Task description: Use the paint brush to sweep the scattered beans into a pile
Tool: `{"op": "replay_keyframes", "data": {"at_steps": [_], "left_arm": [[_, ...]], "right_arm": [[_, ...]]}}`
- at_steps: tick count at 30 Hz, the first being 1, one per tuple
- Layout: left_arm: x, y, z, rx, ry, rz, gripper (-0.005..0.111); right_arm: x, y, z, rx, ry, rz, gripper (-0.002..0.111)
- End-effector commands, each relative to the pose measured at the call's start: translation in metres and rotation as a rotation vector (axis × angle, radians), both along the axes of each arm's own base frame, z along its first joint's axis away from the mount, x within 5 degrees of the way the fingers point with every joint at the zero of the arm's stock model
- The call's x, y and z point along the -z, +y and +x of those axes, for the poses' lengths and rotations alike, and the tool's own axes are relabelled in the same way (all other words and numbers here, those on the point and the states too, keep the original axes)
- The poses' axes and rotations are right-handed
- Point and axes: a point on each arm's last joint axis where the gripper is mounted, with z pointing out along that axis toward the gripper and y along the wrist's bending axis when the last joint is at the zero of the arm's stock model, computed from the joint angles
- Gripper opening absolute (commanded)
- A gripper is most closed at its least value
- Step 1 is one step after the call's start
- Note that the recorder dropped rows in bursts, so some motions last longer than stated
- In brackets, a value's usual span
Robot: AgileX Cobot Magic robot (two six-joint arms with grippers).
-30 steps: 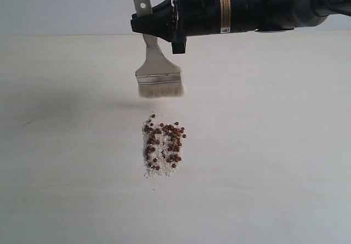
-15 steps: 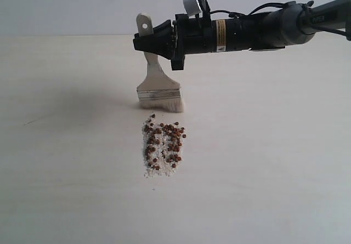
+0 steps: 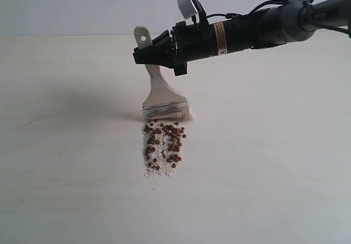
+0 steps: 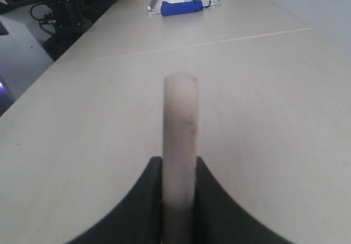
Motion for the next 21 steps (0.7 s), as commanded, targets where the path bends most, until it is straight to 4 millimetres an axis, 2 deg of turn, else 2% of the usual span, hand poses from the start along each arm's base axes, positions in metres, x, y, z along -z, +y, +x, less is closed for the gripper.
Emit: {"op": "replay_keyframes", "data": {"at_steps": [1,7,10,17,21], "left_arm": [[0.001,0.001,0.0,-0.004,-0.004,-0.004,0.0],[0.001,0.001,0.0,-0.004,-0.004,-0.004,0.0],[0.001,0.001,0.0,-0.004,-0.004,-0.004,0.0],[0.001,0.001,0.0,-0.004,-0.004,-0.004,0.0],[0.001,0.001,0.0,-0.004,-0.004,-0.004,0.0]], "right_arm": [[-0.006,0.002,-0.005,-0.037,0.007,-0.067,0.0],[-0.007,0.007,-0.011,-0.073,0.013,-0.105,0.0],[-0.011,0.01,-0.01,-0.061,-0.025,-0.061,0.0],[-0.035,0.009,-0.011,-0.051,-0.092,-0.03,0.0],[-0.055,0.008,-0.014,-0.058,-0.134,-0.03,0.0]]}}
